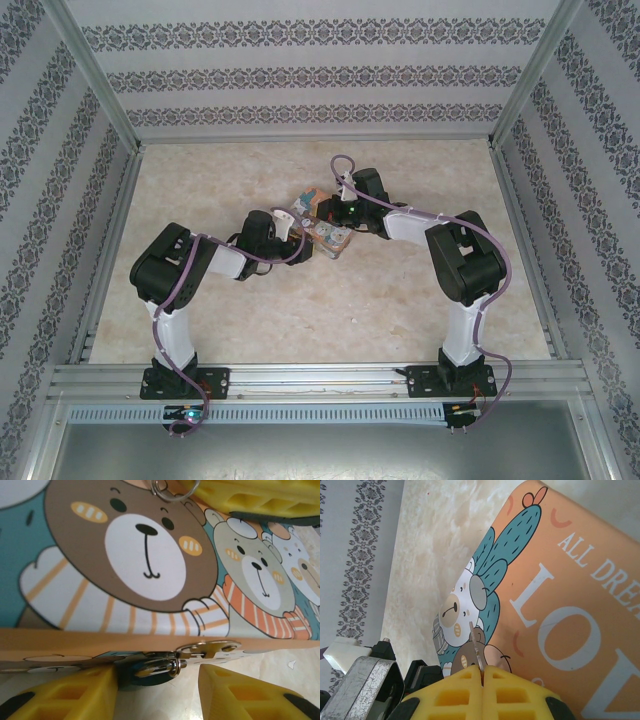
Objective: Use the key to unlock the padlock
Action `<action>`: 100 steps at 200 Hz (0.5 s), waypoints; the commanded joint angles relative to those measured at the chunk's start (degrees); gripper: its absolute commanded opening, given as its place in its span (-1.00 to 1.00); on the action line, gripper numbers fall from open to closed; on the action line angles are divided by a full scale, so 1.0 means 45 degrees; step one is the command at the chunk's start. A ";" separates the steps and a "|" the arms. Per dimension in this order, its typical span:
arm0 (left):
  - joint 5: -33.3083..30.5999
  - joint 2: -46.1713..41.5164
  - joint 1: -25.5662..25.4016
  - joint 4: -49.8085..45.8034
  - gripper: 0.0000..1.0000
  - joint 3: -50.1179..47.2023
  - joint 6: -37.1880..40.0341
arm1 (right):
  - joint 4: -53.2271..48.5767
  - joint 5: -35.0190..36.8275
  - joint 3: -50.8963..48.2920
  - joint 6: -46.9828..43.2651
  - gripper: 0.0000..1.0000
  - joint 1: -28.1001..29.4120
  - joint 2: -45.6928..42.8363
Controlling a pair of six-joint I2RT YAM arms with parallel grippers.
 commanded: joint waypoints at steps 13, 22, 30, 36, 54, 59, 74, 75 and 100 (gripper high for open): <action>0.0954 0.0269 -0.0716 0.1025 -0.10 -0.0039 -0.1060 | -0.1843 0.0142 -0.0464 -0.0232 -1.00 0.0207 0.0363; 0.0974 0.0264 -0.0729 0.1153 -0.11 -0.0039 -0.1267 | -0.1862 0.0142 -0.0454 -0.0232 -1.00 0.0220 0.0387; 0.0982 0.0251 -0.0724 0.1272 -0.11 -0.0043 -0.1439 | -0.1861 0.0142 -0.0459 -0.0232 -1.00 0.0217 0.0382; 0.0999 0.0252 -0.0715 0.1352 -0.11 -0.0044 -0.1542 | -0.1863 0.0142 -0.0447 -0.0232 -1.00 0.0215 0.0392; 0.0966 0.0249 -0.0715 0.1405 -0.11 -0.0044 -0.1791 | -0.1863 0.0142 -0.0426 -0.0213 -1.00 0.0217 0.0402; 0.0965 0.0237 -0.0714 0.1405 -0.12 -0.0056 -0.1851 | -0.1863 0.0142 -0.0416 -0.0212 -1.00 0.0217 0.0411; 0.0903 0.0172 -0.0716 0.1424 -0.13 -0.0145 -0.1979 | -0.1881 0.0162 -0.0414 -0.0227 -1.00 0.0227 0.0393; 0.0905 0.0162 -0.0715 0.1424 -0.13 -0.0161 -0.1979 | -0.1882 0.0162 -0.0411 -0.0229 -1.00 0.0222 0.0393; 0.0633 -0.0003 -0.0715 0.1347 -0.16 -0.0436 -0.1942 | -0.1902 0.0201 -0.0408 -0.0232 -1.00 0.0218 0.0373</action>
